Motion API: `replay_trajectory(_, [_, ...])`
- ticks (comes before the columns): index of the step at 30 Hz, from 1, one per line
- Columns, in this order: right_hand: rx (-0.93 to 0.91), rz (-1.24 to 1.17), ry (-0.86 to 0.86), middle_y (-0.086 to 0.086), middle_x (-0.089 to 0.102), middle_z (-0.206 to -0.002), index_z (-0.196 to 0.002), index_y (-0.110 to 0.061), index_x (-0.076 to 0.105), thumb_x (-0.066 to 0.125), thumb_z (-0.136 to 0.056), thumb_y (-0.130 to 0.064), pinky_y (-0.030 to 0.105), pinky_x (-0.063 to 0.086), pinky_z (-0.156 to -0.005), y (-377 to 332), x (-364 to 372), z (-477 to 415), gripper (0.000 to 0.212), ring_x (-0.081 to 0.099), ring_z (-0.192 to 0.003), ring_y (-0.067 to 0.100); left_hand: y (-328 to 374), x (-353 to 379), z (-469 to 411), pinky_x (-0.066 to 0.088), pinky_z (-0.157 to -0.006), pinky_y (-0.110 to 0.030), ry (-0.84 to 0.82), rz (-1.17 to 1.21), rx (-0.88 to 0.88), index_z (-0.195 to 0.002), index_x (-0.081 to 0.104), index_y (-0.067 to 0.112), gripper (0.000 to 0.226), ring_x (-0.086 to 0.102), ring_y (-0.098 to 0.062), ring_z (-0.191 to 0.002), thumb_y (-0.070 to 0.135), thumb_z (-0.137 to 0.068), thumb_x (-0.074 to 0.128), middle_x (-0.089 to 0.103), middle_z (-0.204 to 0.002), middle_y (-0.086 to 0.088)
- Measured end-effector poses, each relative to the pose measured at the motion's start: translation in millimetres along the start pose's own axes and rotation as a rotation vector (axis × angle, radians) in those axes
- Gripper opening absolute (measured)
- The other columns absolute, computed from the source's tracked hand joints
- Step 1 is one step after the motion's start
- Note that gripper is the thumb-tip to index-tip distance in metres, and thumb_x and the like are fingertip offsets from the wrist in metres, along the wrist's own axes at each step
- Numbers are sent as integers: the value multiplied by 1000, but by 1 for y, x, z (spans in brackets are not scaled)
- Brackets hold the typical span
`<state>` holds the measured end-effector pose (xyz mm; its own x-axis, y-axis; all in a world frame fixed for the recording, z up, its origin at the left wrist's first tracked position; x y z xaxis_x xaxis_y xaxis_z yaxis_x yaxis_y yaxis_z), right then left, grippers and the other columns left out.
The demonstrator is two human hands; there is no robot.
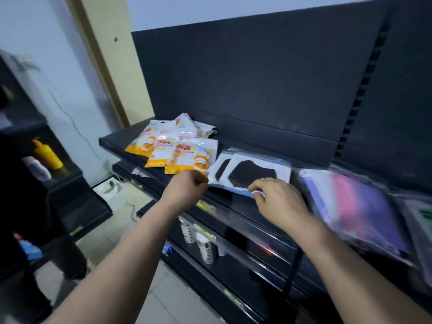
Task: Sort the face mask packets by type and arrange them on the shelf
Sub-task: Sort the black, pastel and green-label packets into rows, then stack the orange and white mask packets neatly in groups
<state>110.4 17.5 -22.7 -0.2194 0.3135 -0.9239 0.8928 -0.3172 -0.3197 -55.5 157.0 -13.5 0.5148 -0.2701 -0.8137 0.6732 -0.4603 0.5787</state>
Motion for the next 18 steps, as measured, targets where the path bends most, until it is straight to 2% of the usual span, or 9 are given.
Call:
replay_trajectory(4, [-65,-28,-22,-4,63,-118,-114,-28,64,50,-93,-24,34,45,-87,-83,39,-58,25,56,-112,21,-82,-56,-27,45,-75,-26,41,-49,-41,-98,73,23,15,65,-18,-95,26,-87,64,71,-97,3])
replay_trajectory(6, [-82,-44,-28,-2,61,-121,-117,-27,62,50,-93,-25,35,45,-88,-117,54,-82,26,55,-113,22,-111,-79,-40,43,-73,-26,50,-63,-42,-101,73,22,17,65,-18,-95,28,-88,64,71,-99,3])
replay_trajectory(9, [-93,-48,-47,-2,60,-120,-119,-29,60,51,-94,-27,33,44,-84,-156,75,-115,28,54,-113,21,-146,-105,-63,46,-77,-27,44,-52,-45,-106,72,18,20,64,-17,-98,26,-89,63,70,-105,1])
replay_trajectory(12, [-78,-51,-63,-4,60,-123,-120,-30,60,51,-94,-26,34,43,-87,-179,90,-140,28,52,-116,21,-170,-119,-87,50,-84,-31,57,-13,-65,-106,71,18,21,63,-16,-102,22,-89,60,69,-109,4])
replay_trajectory(15, [-59,-72,-38,-6,59,-126,-118,-30,60,50,-94,-25,34,43,-89,-190,100,-165,27,51,-119,18,-190,-125,-113,46,-77,-27,108,32,-90,-105,69,21,20,62,-16,-101,21,-89,58,69,-106,6])
replay_trajectory(18, [-48,-95,-12,-6,59,-126,-119,-29,61,50,-93,-24,32,43,-91,-199,115,-196,28,50,-119,18,-208,-126,-142,48,-83,-29,131,60,-130,-115,65,20,28,62,-19,-106,24,-89,58,67,-113,5])
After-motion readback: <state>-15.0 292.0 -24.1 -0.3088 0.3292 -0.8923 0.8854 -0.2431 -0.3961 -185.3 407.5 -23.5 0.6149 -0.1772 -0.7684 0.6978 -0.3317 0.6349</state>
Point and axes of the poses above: each hand's wrist, its own z-axis away from the middle knuckle, its own x-axis out of the palm, y = z × x, the point moved 1 cm from there along -z, towards the middle knuckle
